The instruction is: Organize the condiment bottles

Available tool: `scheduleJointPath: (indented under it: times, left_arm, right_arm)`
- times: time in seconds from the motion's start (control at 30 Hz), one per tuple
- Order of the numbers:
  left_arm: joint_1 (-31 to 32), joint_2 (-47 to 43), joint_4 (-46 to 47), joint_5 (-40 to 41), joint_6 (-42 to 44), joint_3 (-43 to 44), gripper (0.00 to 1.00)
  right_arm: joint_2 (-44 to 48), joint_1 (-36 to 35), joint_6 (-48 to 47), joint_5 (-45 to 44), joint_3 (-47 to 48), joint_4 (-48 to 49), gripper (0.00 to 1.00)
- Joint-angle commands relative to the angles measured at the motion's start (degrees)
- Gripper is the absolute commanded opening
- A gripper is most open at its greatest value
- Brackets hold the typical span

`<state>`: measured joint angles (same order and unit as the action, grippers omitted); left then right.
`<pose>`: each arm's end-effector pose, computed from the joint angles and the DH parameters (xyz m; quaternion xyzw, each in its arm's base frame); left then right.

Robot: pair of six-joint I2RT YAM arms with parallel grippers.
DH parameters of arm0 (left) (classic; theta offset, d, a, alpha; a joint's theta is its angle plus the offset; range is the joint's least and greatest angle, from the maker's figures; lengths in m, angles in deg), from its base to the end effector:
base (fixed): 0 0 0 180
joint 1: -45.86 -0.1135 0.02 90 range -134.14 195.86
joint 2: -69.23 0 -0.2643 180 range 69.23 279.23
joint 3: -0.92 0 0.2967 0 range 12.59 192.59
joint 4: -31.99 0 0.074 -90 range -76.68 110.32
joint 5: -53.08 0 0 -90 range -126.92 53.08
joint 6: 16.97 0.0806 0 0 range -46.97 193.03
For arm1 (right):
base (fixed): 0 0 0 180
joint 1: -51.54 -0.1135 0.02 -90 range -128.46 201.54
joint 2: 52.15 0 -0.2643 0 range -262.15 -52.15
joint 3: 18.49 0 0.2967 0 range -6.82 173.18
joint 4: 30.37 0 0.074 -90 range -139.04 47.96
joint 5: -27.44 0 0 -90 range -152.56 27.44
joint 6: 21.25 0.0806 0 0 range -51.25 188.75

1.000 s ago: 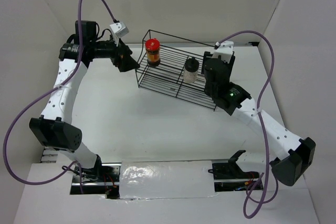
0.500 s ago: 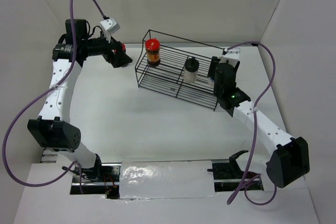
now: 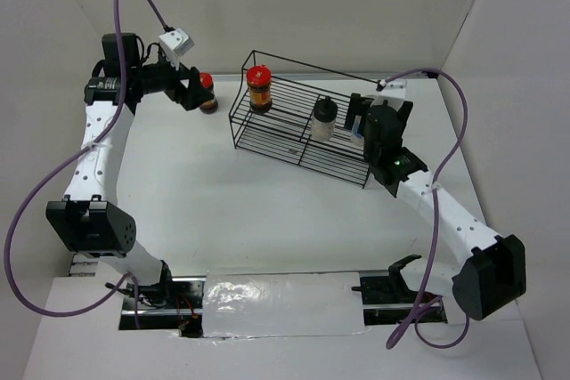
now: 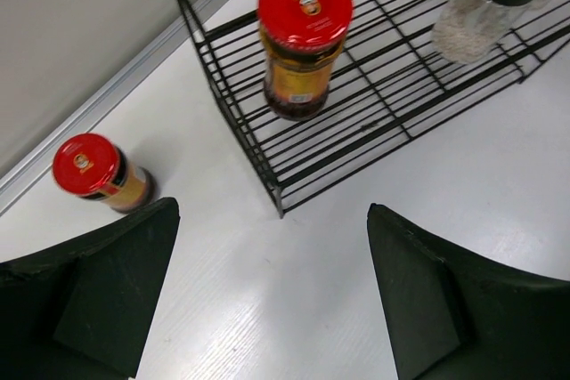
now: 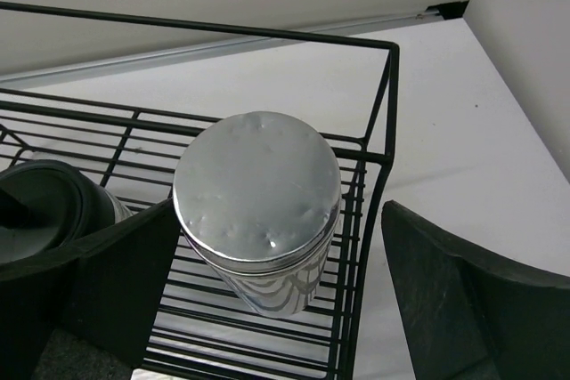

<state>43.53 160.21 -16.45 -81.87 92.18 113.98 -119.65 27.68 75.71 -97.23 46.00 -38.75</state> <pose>0.4188 -0.0399 0.4311 0.3142 0.7472 -0.2283 0.5392 0.3411 0.1007 0.3144 0.0782 0.7584 -0.0616 0.6442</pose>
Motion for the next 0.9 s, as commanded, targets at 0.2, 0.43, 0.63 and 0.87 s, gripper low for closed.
scheduleJointPath:
  times: [0.2, 0.43, 0.63, 0.87]
  left_arm:
    - [-2.15, 9.55, 14.36, 16.64, -0.44, -0.22, 0.99]
    - [-1.36, 23.61, 18.84, 20.60, -1.40, 9.52, 0.99]
    - [-0.40, 33.02, 22.62, 22.45, -1.67, 14.19, 0.99]
    - [1.45, 41.72, 25.26, 26.31, -1.66, 19.89, 0.99]
  right_arm:
    - [3.26, -0.14, -3.62, 1.37, 10.64, -10.31, 1.00]
    - [6.24, -0.31, -6.35, 3.30, 16.00, -16.64, 1.00]
    - [7.74, -0.05, -8.28, 4.00, 17.85, -18.40, 1.00]
    - [6.51, -0.31, -7.31, 3.91, 20.39, -19.81, 1.00]
